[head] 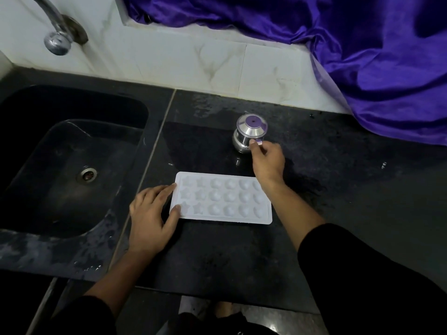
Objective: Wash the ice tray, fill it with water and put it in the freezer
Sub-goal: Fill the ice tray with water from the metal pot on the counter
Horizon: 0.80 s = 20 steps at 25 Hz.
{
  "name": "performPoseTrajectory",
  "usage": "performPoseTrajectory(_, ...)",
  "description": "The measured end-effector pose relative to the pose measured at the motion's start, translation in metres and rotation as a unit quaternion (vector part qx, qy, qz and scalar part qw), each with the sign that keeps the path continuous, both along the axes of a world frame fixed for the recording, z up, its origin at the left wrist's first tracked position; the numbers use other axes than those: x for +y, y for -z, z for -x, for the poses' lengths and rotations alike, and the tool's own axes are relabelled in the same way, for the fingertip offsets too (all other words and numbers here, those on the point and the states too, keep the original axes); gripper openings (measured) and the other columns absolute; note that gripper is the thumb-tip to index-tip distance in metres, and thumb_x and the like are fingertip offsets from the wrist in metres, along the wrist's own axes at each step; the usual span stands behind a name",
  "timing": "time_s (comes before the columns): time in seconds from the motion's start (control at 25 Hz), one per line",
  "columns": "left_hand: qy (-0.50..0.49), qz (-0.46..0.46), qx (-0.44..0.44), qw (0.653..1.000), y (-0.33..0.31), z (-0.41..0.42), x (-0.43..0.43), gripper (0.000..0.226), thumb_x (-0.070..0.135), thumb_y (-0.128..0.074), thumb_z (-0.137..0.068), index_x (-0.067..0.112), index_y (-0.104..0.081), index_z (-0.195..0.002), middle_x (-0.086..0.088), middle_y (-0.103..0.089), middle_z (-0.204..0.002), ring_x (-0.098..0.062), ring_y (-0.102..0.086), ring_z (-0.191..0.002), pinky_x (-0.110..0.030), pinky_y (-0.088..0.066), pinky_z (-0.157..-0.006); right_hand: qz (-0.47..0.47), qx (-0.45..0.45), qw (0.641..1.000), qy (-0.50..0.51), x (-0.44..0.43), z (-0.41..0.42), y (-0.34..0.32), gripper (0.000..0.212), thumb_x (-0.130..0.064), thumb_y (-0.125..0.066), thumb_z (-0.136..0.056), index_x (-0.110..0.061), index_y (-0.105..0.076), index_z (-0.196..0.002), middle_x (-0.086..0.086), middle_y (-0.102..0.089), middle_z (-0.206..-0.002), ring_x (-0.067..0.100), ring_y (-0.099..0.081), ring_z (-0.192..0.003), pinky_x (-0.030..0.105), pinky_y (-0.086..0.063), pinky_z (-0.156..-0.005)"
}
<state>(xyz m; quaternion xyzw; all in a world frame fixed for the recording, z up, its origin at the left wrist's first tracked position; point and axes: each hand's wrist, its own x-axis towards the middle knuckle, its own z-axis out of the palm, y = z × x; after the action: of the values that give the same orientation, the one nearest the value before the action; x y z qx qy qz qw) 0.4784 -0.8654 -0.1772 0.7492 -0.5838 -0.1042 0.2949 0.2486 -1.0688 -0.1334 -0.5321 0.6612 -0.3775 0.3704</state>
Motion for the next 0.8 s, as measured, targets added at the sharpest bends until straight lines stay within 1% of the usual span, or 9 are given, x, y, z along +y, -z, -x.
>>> performPoseTrajectory(0.04,0.0,0.001,0.0,1.0,0.0,0.0,0.0,0.057,0.049,-0.05,-0.094,0.022,-0.063,-0.144,0.002,-0.063,-0.133,-0.026,-0.049,-0.13,-0.053,-0.037,-0.108,0.018,0.004,1.0,0.017,0.0,-0.001,-0.001,0.021,-0.03,-0.068,-0.098,-0.018,-0.069,-0.081,0.003,-0.059,-0.099,0.003,-0.055,-0.071,0.014,-0.047,-0.067)
performPoseTrajectory(0.08,-0.001,0.002,-0.001,1.0,0.001,0.0,0.0,0.057,0.049,-0.05,-0.094,0.022,-0.063,-0.144,0.002,-0.063,-0.133,-0.025,-0.049,-0.13,-0.053,-0.036,-0.108,0.017,-0.042,0.999,0.025,-0.001,-0.001,-0.003,0.014,-0.022,-0.068,-0.098,-0.016,-0.07,-0.085,0.003,-0.059,-0.103,0.003,-0.057,-0.071,0.011,-0.047,-0.064)
performPoseTrajectory(0.12,-0.001,0.001,-0.002,1.0,0.001,0.0,-0.001,0.057,0.049,-0.05,-0.094,0.023,-0.063,-0.144,0.002,-0.064,-0.133,-0.025,-0.049,-0.13,-0.052,-0.036,-0.108,-0.005,-0.117,0.993,0.026,-0.001,0.0,-0.006,0.014,-0.014,-0.066,-0.098,-0.015,-0.068,-0.083,0.005,-0.061,-0.099,0.005,-0.058,-0.067,0.017,-0.049,-0.059)
performPoseTrajectory(0.2,-0.001,0.0,-0.003,1.0,0.002,0.0,0.0,0.058,0.049,-0.049,-0.095,0.023,-0.062,-0.144,0.002,-0.064,-0.133,-0.025,-0.049,-0.13,-0.051,-0.036,-0.109,-0.063,-0.253,0.965,0.016,-0.003,0.005,-0.013,0.023,-0.004,-0.058,-0.096,-0.011,-0.063,-0.075,0.006,-0.062,-0.078,0.015,-0.059,-0.061,0.029,-0.049,-0.05)
performPoseTrajectory(0.32,0.0,-0.001,-0.005,1.0,0.002,-0.001,0.0,0.058,0.049,-0.048,-0.095,0.023,-0.062,-0.145,0.001,-0.063,-0.134,-0.025,-0.049,-0.131,-0.052,-0.036,-0.109,-0.093,-0.325,0.941,0.022,0.002,0.023,-0.023,0.025,-0.008,-0.052,-0.091,-0.011,-0.056,-0.067,0.003,-0.053,-0.061,0.017,-0.051,-0.054,0.032,-0.044,-0.051)
performPoseTrajectory(0.44,0.003,0.002,-0.007,1.0,0.003,0.0,0.0,0.059,0.049,-0.047,-0.095,0.023,-0.062,-0.145,-0.001,-0.064,-0.134,-0.026,-0.049,-0.131,-0.053,-0.035,-0.11,-0.082,-0.355,0.931,0.024,0.02,0.051,-0.03,0.024,-0.024,-0.056,-0.078,-0.019,-0.046,-0.056,-0.002,-0.044,-0.056,0.014,-0.04,-0.05,0.028,-0.034,-0.048)
performPoseTrajectory(0.52,0.001,0.001,-0.009,1.0,0.003,-0.001,0.0,0.059,0.049,-0.046,-0.095,0.023,-0.062,-0.145,-0.002,-0.064,-0.134,-0.027,-0.049,-0.13,-0.053,-0.035,-0.11,-0.067,-0.353,0.932,0.038,0.03,0.074,-0.037,0.031,-0.028,-0.057,-0.079,-0.023,-0.041,-0.052,-0.003,-0.038,-0.055,0.012,-0.033,-0.049,0.026,-0.027,-0.046)
performPoseTrajectory(0.64,0.006,0.0,-0.015,1.0,0.003,-0.001,-0.001,0.06,0.05,-0.046,-0.095,0.023,-0.062,-0.146,-0.003,-0.063,-0.134,-0.028,-0.049,-0.13,-0.054,-0.035,-0.108,-0.04,-0.309,0.947,0.075,0.04,0.108,-0.052,0.041,-0.021,-0.058,-0.089,-0.024,-0.043,-0.052,-0.005,-0.035,-0.052,0.009,-0.027,-0.046,0.023,-0.02,-0.041)
performPoseTrajectory(0.8,0.006,-0.006,-0.025,1.0,0.004,-0.001,-0.001,0.061,0.05,-0.044,-0.096,0.023,-0.061,-0.147,-0.005,-0.062,-0.136,-0.03,-0.048,-0.131,-0.056,-0.035,-0.108,-0.029,-0.269,0.956,0.112,0.046,0.133,-0.055,0.034,-0.013,-0.061,-0.091,-0.017,-0.049,-0.06,-0.005,-0.038,-0.05,0.008,-0.033,-0.044,0.019,-0.024,-0.042)
